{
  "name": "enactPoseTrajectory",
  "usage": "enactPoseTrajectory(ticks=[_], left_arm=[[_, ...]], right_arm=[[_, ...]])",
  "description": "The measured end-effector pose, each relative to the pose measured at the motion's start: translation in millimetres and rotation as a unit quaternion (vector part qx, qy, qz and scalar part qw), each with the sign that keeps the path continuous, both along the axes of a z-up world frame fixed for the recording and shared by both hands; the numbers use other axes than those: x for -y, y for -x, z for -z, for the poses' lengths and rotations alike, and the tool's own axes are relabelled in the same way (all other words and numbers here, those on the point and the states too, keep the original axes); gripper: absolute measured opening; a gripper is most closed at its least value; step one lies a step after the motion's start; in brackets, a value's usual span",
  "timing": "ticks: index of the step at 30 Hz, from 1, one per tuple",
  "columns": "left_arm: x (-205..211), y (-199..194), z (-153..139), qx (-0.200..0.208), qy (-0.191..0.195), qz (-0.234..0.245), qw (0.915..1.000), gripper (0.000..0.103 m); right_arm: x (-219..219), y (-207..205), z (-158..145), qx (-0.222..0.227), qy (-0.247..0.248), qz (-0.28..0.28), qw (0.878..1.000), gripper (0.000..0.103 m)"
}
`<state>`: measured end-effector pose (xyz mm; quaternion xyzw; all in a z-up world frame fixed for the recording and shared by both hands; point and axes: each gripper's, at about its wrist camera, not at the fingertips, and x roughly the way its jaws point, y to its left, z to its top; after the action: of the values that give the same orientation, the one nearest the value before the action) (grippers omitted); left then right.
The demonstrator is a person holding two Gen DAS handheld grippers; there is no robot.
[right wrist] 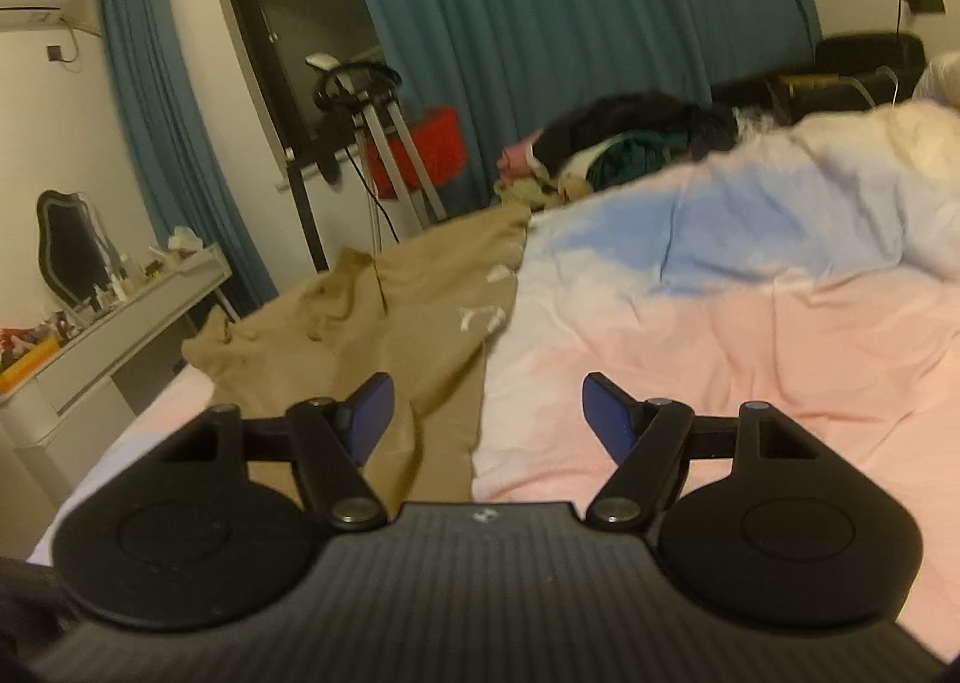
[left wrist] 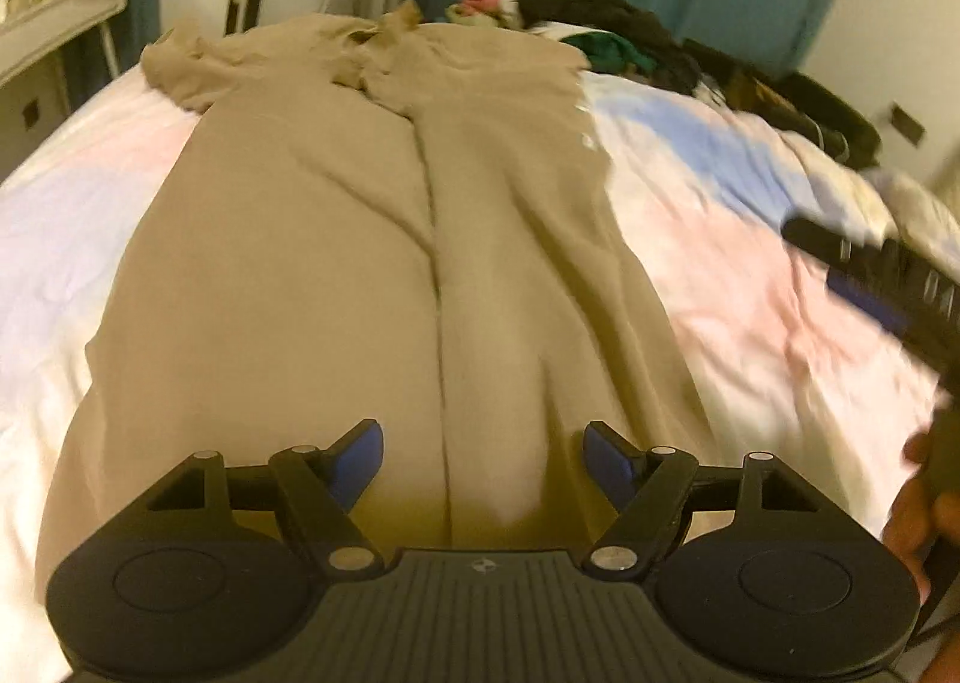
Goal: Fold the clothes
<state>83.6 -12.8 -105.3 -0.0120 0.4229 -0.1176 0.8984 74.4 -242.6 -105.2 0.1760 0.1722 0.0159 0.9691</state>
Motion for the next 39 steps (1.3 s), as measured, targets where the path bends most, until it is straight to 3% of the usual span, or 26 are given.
enactPoseTrajectory(ticks=[4, 13, 17, 27, 30, 34, 39], left_arm=[[16, 16, 9, 0.007, -0.063, 0.018, 0.9979, 0.078], [9, 37, -52, 0.084, -0.024, 0.000, 0.9962, 0.085], [8, 39, -81, 0.118, -0.017, -0.022, 0.9926, 0.098], [-5, 57, -89, 0.153, -0.015, 0.023, 0.9879, 0.103], [-19, 60, -92, 0.170, -0.020, 0.024, 0.9850, 0.103], [-49, 56, -90, 0.171, -0.007, -0.009, 0.9852, 0.103], [-96, 42, -84, 0.160, 0.028, -0.094, 0.9822, 0.103]], right_arm=[[-6, 19, -9, 0.007, 0.016, 0.003, 1.000, 0.072], [-4, 55, -21, 0.019, 0.022, 0.015, 0.999, 0.072], [0, 62, -22, 0.021, 0.021, 0.025, 0.999, 0.072], [-13, 63, -15, 0.010, 0.048, 0.023, 0.999, 0.072], [-21, 52, -19, 0.004, 0.060, 0.008, 0.998, 0.072], [-31, 22, -28, -0.009, 0.063, -0.025, 0.998, 0.072], [-75, -58, -41, -0.021, 0.134, -0.082, 0.987, 0.072]])
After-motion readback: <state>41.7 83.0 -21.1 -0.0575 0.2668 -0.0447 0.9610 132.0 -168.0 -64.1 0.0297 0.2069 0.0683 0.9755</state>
